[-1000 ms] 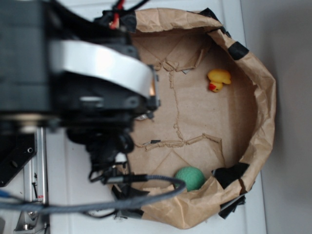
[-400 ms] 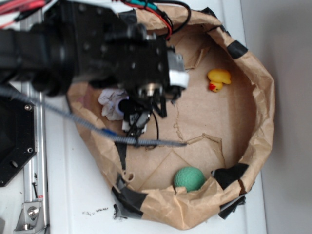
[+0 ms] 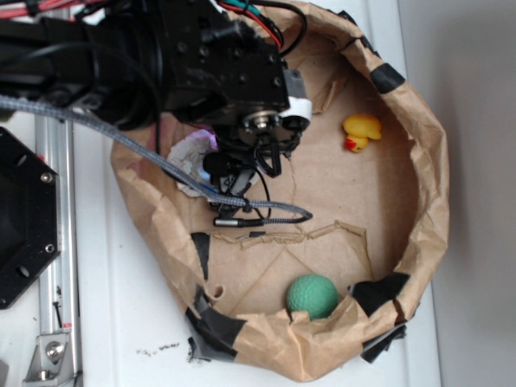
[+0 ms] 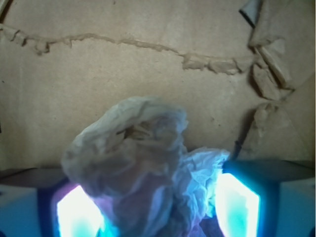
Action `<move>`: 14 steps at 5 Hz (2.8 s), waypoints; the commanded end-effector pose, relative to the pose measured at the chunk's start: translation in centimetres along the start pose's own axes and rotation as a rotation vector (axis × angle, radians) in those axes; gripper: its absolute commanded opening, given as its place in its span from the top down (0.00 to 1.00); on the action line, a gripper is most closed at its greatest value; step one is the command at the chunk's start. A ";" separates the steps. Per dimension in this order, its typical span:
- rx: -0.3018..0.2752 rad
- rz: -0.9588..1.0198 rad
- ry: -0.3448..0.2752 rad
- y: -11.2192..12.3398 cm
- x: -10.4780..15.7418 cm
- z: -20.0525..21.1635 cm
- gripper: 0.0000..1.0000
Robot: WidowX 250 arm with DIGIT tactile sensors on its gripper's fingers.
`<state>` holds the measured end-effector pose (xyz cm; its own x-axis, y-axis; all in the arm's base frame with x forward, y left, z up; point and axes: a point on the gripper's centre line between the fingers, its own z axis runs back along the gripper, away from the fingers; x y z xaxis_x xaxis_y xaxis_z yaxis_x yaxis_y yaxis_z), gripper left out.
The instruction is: Grab the white paper.
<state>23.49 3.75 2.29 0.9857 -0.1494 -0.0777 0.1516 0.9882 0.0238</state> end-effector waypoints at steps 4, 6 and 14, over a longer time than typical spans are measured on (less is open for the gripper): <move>-0.015 0.109 -0.221 -1.0 2.0 16.6 1.00; -0.093 -0.202 -0.133 -3.0 0.5 8.8 0.00; 0.057 -0.299 0.016 0.4 -0.2 -0.4 1.00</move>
<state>24.25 3.56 1.86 0.8951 -0.4347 -0.0986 0.4411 0.8958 0.0543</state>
